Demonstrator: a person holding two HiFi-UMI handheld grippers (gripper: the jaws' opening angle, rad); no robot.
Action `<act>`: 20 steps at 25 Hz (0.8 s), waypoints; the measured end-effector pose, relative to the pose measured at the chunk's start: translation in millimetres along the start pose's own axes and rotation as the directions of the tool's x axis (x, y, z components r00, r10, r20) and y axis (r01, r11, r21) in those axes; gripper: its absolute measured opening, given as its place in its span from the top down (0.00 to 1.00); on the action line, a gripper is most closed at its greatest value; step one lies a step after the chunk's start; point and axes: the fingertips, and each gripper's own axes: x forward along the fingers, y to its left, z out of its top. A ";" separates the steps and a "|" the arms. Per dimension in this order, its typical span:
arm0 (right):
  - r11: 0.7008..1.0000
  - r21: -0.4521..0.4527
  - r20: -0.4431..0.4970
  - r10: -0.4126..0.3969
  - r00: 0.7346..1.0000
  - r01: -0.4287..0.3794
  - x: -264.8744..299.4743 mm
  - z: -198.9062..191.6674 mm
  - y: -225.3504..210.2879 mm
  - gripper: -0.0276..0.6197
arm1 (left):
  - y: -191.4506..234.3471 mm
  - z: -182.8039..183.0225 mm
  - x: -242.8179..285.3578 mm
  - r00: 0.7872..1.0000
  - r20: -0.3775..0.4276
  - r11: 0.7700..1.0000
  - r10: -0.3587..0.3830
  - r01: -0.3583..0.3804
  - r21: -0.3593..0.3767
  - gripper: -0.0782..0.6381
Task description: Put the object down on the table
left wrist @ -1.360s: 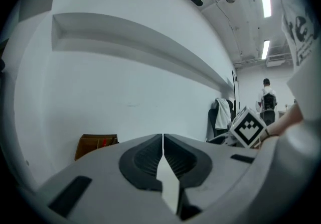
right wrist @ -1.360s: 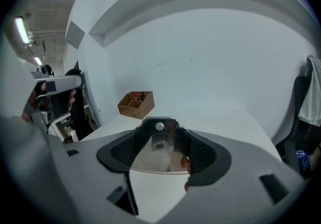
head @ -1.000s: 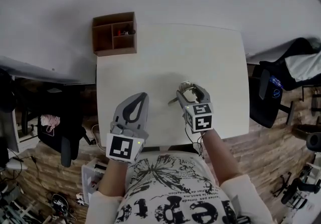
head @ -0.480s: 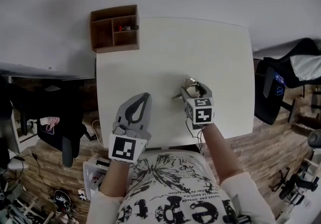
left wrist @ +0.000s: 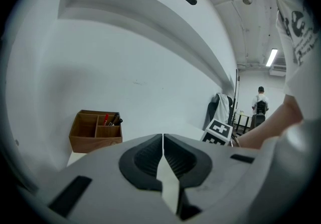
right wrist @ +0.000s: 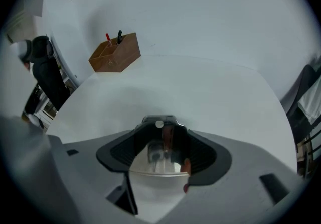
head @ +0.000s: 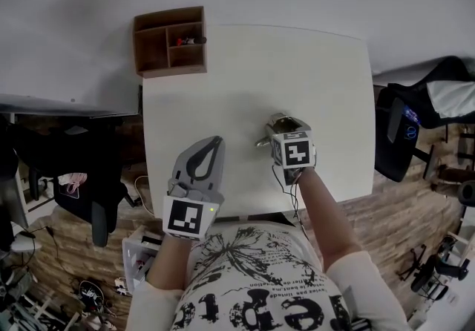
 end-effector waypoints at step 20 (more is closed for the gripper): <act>0.988 -0.047 0.571 0.145 0.808 -0.144 -171.6 74.8 -3.6 0.70 | -67.1 57.9 -35.6 0.977 0.170 0.985 0.125 -0.143 0.094 0.87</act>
